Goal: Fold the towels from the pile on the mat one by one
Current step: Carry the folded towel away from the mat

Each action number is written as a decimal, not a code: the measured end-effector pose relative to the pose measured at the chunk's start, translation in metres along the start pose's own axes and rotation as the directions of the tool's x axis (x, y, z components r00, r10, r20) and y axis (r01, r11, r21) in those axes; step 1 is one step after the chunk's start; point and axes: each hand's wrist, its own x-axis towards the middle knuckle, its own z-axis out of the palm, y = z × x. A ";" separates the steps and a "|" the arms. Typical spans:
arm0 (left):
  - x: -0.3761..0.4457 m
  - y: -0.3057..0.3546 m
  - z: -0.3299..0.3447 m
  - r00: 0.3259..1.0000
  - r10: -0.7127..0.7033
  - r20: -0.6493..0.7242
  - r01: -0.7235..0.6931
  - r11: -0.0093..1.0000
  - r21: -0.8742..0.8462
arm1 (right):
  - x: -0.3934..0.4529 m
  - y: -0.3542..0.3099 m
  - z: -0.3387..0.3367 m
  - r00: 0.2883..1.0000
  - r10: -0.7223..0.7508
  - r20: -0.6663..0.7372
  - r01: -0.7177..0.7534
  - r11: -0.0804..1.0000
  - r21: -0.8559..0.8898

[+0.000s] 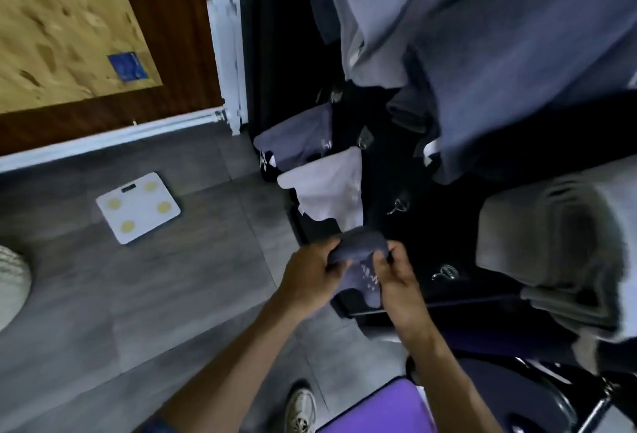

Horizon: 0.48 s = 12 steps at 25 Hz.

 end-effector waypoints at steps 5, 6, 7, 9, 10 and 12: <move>0.062 -0.015 0.026 0.998 0.054 0.017 -0.055 0.998 0.043 | 0.054 0.028 -0.003 0.936 -0.193 -0.296 0.160 0.978 -0.134; 0.071 -0.016 0.028 0.996 0.084 0.019 -0.086 0.994 0.070 | 0.062 0.030 -0.003 0.909 -0.227 -0.349 0.174 0.969 -0.175; 0.078 -0.014 0.028 0.993 0.115 0.022 -0.116 0.988 0.103 | 0.068 0.031 -0.004 0.881 -0.262 -0.394 0.185 0.957 -0.221; 0.092 -0.011 0.027 0.985 0.165 0.048 -0.171 0.974 0.149 | 0.076 0.032 -0.005 0.808 -0.369 -0.459 0.183 0.898 -0.399; 0.098 -0.008 0.028 0.979 0.193 0.063 -0.201 0.965 0.168 | 0.078 0.033 -0.007 0.764 -0.430 -0.481 0.159 0.848 -0.505; 0.110 -0.005 0.033 0.969 0.214 0.122 -0.237 0.946 0.220 | 0.081 0.032 -0.009 0.698 -0.467 -0.543 0.038 0.782 -0.623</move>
